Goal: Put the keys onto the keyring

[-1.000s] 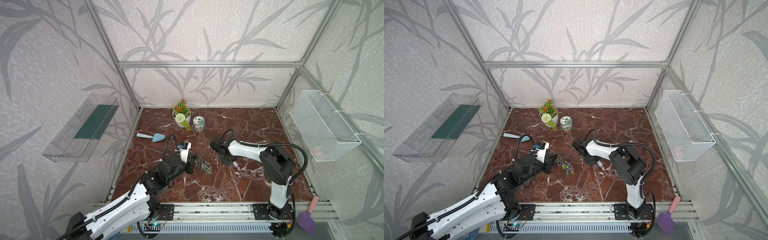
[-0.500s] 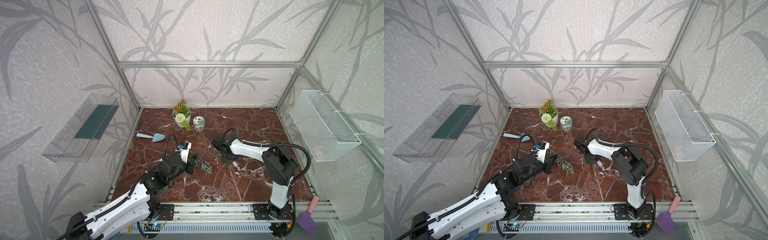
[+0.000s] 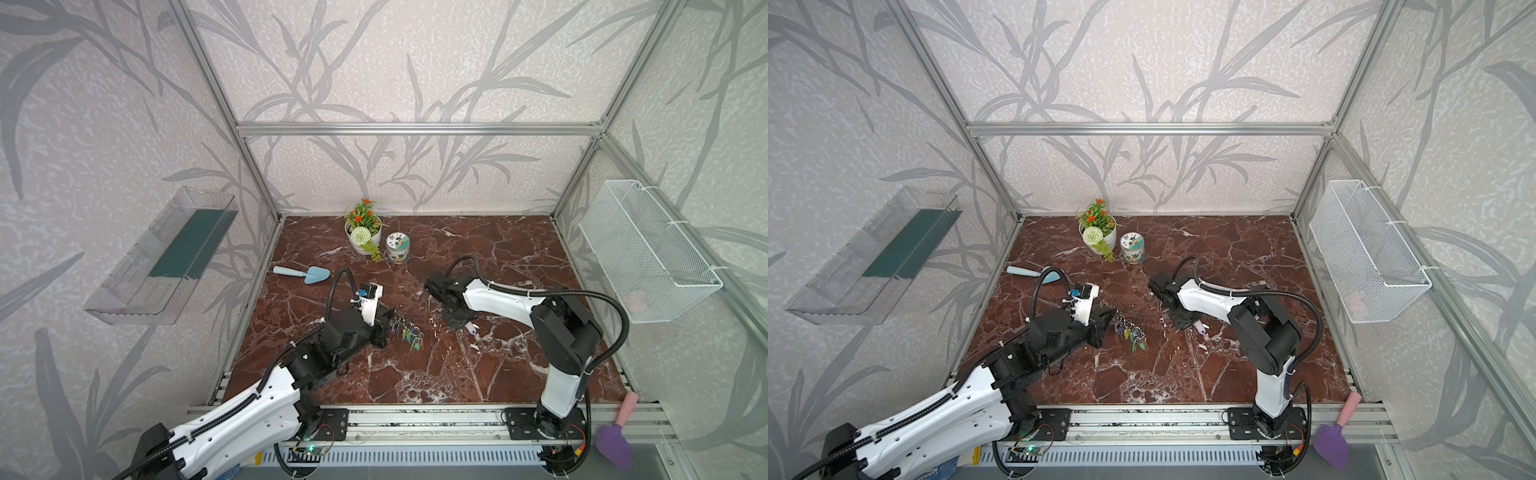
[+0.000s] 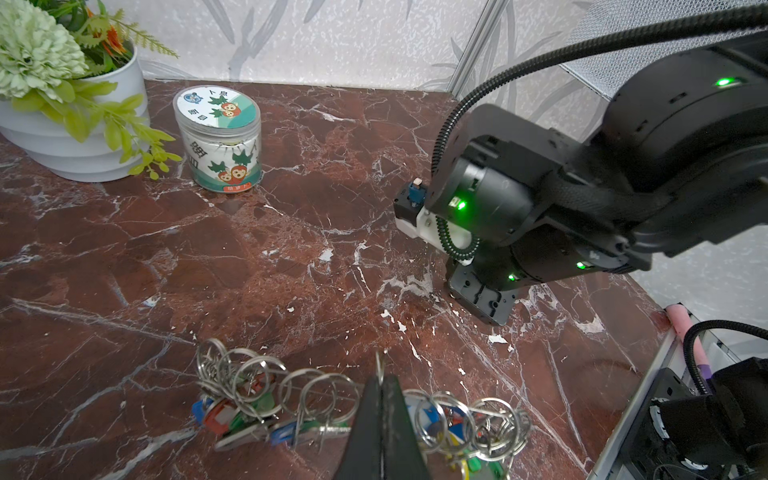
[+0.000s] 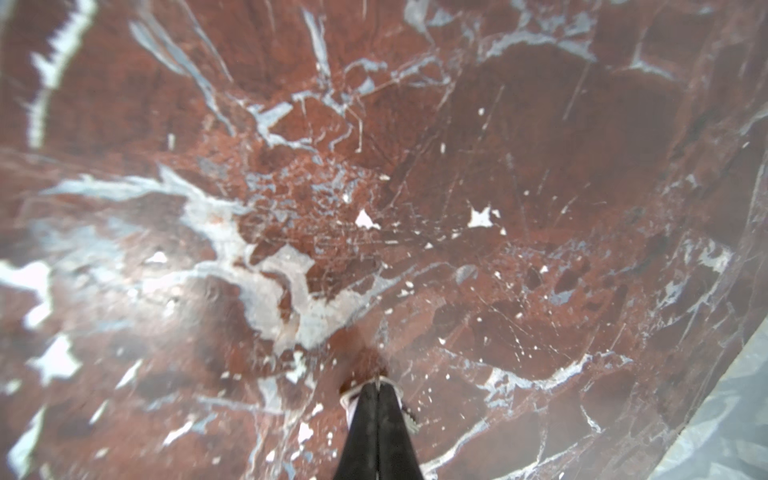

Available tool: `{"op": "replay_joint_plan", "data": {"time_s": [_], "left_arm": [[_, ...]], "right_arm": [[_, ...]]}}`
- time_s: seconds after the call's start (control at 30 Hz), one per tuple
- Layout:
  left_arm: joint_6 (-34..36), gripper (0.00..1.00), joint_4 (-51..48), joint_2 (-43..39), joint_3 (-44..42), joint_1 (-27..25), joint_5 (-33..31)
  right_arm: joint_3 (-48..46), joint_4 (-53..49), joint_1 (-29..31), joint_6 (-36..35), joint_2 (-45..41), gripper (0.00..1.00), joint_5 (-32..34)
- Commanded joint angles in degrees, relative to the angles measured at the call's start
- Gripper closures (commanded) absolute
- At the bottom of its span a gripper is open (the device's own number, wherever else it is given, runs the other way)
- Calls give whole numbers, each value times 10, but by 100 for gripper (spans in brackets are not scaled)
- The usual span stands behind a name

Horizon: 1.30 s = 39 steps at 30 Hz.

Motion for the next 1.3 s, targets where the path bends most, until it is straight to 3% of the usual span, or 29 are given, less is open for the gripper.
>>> {"op": "replay_joint_plan", "data": {"time_s": [0.0, 0.23, 0.5, 0.6, 0.93, 1.27], "left_arm": [[-4, 100, 30, -6, 20, 2, -3], [-6, 100, 25, -1, 32, 2, 8], [1, 100, 7, 9, 55, 0, 23], [4, 100, 9, 13, 61, -2, 30], [41, 100, 47, 49, 75, -14, 54], [111, 100, 136, 86, 62, -46, 106]], "right_arm": [[-31, 37, -13, 10, -85, 100, -33], [-136, 173, -41, 6, -244, 100, -132], [-299, 432, -66, -13, -466, 100, -297], [-329, 474, -91, 7, -522, 100, -361], [-360, 549, -135, 76, -581, 100, -528], [-351, 518, -134, 87, -577, 100, -599]]}}
